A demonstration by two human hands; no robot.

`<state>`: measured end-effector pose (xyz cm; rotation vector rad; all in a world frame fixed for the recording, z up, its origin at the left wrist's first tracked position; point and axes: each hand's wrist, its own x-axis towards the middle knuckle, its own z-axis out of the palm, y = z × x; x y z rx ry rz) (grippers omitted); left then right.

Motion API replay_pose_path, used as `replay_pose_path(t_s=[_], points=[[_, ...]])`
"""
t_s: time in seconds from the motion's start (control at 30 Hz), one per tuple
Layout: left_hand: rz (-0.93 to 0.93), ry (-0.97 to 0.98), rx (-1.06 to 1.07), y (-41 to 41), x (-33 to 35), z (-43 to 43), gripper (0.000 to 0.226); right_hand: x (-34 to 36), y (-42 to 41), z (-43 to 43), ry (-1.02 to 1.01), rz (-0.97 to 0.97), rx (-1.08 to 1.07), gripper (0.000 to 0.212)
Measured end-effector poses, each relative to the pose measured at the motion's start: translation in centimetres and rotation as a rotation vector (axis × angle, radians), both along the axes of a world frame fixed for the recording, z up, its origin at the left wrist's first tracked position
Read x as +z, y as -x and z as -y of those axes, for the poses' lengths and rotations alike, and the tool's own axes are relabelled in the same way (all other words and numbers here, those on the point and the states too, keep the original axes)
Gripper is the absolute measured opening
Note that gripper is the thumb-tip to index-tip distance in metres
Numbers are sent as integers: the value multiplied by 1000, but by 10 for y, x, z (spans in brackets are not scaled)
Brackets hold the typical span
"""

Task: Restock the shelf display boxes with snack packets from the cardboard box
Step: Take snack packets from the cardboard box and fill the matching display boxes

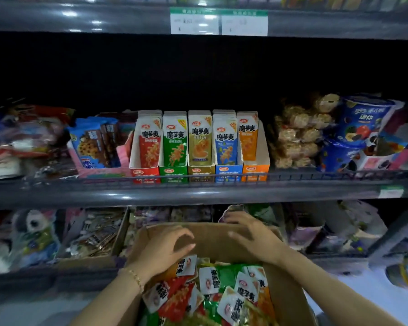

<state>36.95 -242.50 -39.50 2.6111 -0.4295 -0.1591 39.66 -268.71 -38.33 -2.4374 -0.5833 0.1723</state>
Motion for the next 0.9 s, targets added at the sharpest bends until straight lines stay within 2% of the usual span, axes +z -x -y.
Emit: replay_pose_path(t_s=[0.17,0.27,0.33,0.43,0.5,0.57,0.63,0.67,0.73,0.77,0.83,0.9], points=[[-180,12,77,16,-55,-5,30,-58,23,-13,66,-182,-45,41],[-248,-44,91,28,-82,-3,42,-88,27,-7,105,-349,-113,45],[-353,-67,90,35,-95,-5,54,-105,31,-1,144,-449,-204,67],[-437,-69,115,36,-104,-7,62,-126,37,2,350,-569,-246,111],[-437,-55,133,36,-107,-5,62,-135,40,2,518,-593,-212,121],[-446,-38,134,37,-109,-2,64,-139,42,1,593,-538,-217,124],[-454,-24,135,38,-110,-1,65,-138,43,3,579,-516,-256,118],[-457,-13,136,39,-111,0,65,-141,42,5,559,-514,-270,104],[-448,0,140,39,-110,-1,64,-142,41,7,444,-474,-290,46],[-447,2,141,39,-108,-1,63,-142,41,6,351,-442,-318,32],[-445,14,142,40,-106,-2,62,-142,39,5,166,-456,-377,38],[-452,25,139,41,-105,-3,62,-138,39,5,120,-515,-357,35]])
